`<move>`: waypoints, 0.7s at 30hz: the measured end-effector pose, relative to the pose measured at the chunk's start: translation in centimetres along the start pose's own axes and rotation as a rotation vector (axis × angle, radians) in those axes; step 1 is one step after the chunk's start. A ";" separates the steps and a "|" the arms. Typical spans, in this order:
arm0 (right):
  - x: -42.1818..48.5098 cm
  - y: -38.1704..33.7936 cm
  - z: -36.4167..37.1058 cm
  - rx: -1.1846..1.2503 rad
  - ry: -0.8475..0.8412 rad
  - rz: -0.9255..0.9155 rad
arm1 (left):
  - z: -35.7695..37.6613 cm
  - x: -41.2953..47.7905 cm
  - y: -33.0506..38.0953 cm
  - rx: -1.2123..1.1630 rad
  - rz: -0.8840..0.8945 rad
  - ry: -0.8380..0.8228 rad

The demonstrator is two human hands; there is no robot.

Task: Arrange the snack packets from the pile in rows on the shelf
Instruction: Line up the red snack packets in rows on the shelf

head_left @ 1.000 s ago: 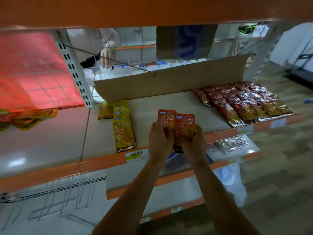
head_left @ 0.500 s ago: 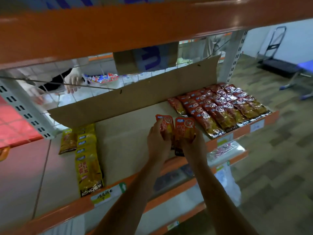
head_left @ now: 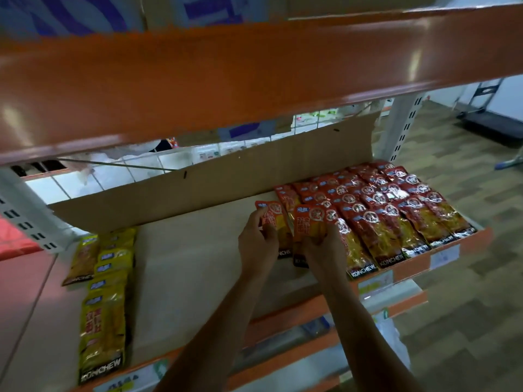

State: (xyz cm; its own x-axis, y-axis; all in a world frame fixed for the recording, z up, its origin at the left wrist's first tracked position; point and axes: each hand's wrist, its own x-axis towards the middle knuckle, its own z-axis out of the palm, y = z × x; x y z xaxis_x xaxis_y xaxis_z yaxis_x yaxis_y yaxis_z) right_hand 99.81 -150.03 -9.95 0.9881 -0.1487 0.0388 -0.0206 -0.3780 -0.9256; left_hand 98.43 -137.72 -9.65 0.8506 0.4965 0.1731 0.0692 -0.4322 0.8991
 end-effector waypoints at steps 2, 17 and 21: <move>1.2 0.3 -0.6 0.009 -0.033 0.018 | 1.0 0.4 0.5 -0.010 -0.021 0.027; 6.5 1.5 -4.7 0.148 -0.126 -0.056 | 5.5 1.6 2.1 0.053 -0.077 0.159; 7.5 1.7 -5.3 0.137 -0.142 -0.050 | 6.5 1.3 2.6 0.090 -0.057 0.167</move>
State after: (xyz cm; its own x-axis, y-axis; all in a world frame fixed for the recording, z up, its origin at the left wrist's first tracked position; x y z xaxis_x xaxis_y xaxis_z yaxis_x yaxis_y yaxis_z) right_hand 106.42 -156.67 -9.26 0.9991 0.0013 0.0417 0.0407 -0.2522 -0.9668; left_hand 103.08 -143.06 -9.73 0.7463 0.6369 0.1934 0.1680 -0.4615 0.8711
